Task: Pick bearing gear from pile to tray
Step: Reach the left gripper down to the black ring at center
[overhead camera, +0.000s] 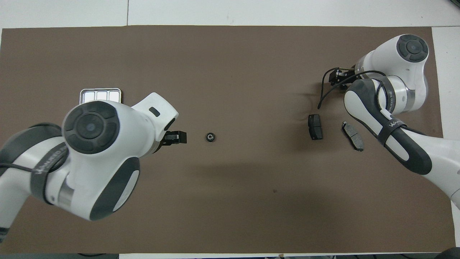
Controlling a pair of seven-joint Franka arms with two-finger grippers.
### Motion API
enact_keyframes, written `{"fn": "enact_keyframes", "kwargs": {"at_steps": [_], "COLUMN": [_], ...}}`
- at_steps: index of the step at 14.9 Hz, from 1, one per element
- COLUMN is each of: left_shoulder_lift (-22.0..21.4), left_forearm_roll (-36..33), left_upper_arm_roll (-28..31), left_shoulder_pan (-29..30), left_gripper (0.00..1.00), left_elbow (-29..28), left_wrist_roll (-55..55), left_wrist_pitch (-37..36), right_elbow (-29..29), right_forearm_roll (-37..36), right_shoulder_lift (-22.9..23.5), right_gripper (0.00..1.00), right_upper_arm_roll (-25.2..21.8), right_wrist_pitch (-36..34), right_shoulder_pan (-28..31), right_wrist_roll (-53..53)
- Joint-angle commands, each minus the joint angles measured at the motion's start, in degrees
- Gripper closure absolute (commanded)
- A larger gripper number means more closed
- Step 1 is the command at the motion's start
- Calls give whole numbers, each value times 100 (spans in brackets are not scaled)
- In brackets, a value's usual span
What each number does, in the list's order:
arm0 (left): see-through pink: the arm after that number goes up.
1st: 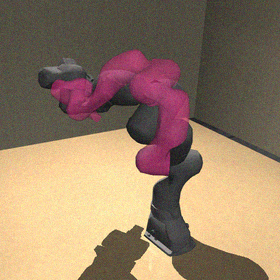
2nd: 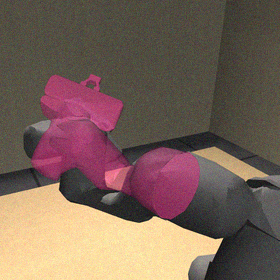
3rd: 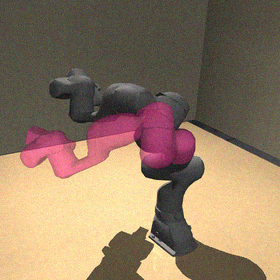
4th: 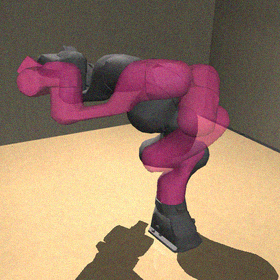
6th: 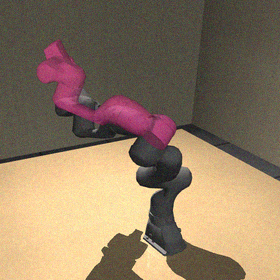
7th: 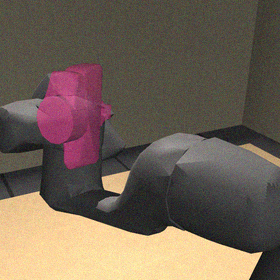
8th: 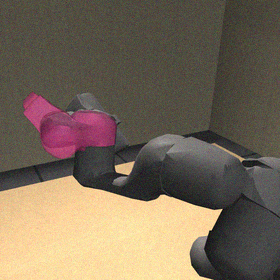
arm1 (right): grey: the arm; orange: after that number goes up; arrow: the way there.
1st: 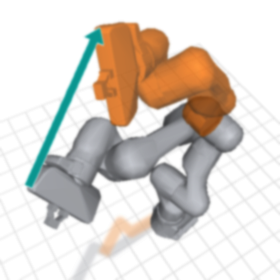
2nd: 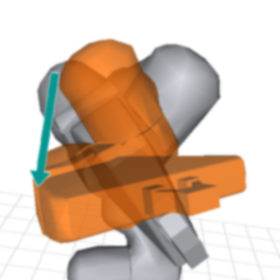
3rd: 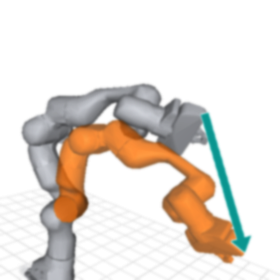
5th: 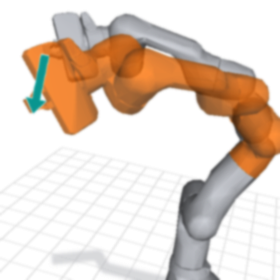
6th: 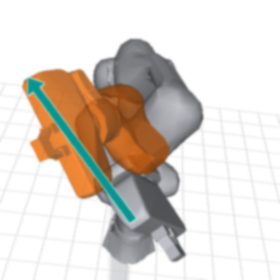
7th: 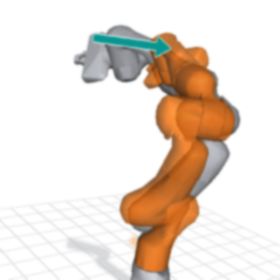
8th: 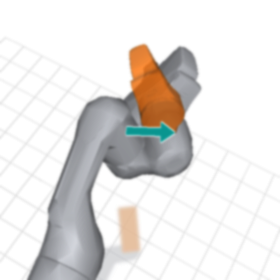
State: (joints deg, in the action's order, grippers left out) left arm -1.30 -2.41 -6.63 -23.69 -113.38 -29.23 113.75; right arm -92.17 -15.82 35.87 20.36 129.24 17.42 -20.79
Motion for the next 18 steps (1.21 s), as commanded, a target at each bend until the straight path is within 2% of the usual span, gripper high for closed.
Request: {"fn": "enact_keyframes", "kwargs": {"at_steps": [1, 2, 5, 6, 9, 18], "left_shoulder_lift": [665, 893, 1674, 1877, 2072, 2266], "left_forearm_roll": [-180, -233, -304, -304, -286, -304], "left_upper_arm_roll": [109, 101, 101, 101, 101, 92], "left_shoulder_pan": [-206, -223, -434, -469, -636, -689], "left_gripper": [0, 0, 0, 0, 0, 0], "left_elbow": [17, 61, 358, 517, 641, 483], "left_wrist_roll": [-232, -293, -495, -592, -794, -883], "left_wrist_pitch": [707, 918, 1464, 1535, 1694, 1826], "right_elbow": [-152, -152, -152, -152, -152, -91], "right_forearm_roll": [114, 114, 114, 114, 114, 105], "right_shoulder_lift": [-37, -37, -45, -45, -45, -98], "right_gripper": [24, 28, 53, 66, 100, 100], "right_upper_arm_roll": [47, 55, 47, 47, 55, 47], "right_wrist_pitch": [171, 163, 163, 163, 163, -30], "right_shoulder_pan": [77, 77, 77, 77, 77, 68], "right_wrist_roll": [111, 111, 111, 119, 137, 163]}}
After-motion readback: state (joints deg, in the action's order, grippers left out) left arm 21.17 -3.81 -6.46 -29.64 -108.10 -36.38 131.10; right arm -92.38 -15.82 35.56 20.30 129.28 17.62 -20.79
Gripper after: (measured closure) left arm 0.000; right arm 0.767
